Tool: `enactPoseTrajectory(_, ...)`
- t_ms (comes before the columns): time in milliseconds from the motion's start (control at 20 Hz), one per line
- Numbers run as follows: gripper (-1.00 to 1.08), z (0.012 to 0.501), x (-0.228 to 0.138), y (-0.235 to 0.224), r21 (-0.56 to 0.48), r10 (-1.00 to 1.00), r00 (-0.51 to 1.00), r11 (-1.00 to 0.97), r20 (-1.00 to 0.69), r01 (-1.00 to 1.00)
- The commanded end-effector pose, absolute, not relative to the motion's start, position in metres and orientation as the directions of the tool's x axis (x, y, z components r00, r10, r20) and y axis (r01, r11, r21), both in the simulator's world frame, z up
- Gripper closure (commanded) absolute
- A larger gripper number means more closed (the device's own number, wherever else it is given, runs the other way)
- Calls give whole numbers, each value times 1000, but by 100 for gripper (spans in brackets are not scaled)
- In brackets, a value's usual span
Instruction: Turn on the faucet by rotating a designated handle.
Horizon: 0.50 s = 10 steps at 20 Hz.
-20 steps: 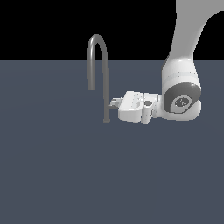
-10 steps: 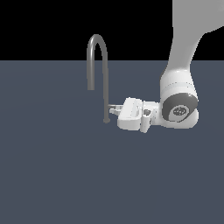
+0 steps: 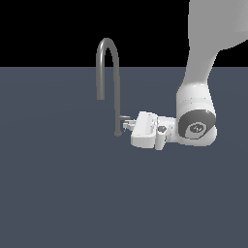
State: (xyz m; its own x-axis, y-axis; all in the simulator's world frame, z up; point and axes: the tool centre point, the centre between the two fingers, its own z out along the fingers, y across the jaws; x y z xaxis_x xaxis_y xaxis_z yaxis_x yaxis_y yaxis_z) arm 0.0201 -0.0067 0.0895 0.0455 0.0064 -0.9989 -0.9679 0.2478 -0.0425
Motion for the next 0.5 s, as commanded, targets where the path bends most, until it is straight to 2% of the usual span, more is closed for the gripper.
enactPoseTrajectory(0, 108, 67, 19, -6, -18, 0, 19, 254, -1000, -967)
enactPoseTrajectory(300, 108, 45, 22, -7, -2, 0, 2, 255, -1000, -967)
enactPoseTrajectory(350, 108, 80, 33, -10, -56, 7, 59, 248, -998, -967)
enactPoseTrajectory(450, 108, 72, 36, -11, -48, 6, 51, 249, -999, -967)
